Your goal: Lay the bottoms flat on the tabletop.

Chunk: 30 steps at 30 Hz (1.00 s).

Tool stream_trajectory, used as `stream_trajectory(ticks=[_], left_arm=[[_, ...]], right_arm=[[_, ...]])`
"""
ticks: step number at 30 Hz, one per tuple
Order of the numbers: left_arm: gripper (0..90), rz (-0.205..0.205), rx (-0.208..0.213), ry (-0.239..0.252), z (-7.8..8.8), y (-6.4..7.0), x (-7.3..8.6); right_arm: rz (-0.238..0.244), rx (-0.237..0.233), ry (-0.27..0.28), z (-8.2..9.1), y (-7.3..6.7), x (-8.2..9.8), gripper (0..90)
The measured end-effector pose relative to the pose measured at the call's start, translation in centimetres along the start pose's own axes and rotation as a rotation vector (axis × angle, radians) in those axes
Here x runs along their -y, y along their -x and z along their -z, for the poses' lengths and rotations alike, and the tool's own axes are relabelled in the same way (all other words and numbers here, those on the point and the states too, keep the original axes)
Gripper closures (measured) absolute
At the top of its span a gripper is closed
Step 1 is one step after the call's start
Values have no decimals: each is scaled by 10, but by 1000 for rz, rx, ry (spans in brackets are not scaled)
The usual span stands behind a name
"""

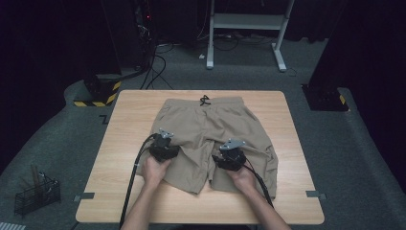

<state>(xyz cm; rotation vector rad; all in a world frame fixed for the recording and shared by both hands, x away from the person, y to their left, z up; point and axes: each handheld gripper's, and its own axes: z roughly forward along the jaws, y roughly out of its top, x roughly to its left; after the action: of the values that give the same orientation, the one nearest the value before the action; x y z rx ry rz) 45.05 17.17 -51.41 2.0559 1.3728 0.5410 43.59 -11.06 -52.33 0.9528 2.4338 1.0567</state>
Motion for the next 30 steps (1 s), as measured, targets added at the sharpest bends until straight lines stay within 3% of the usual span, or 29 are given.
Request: stream_trajectory(ticks=[3,6,9,12,18,24,30], left_arm=[[517,17,-8,9,-4,-2,-3],[508,24,22,-33,1,-2,-7],[482,30,39,14,14,-3,1],[470,22,54,34,30,-3,11],[440,-34,82,26,50,8,31],[431,-54,95,33,71,20,61],[483,-68,66,-7,67,23,72]], right_arm=[[-21,20,0,-4,9,-3,549],[-19,14,-2,-5,13,-4,531],[-61,6,-18,2,16,-2,509],[-98,-4,5,18,16,1,522],[-26,-1,-13,40,5,13,527],[-9,-17,-21,55,-3,28,522],[13,-25,-45,61,-12,42,551]])
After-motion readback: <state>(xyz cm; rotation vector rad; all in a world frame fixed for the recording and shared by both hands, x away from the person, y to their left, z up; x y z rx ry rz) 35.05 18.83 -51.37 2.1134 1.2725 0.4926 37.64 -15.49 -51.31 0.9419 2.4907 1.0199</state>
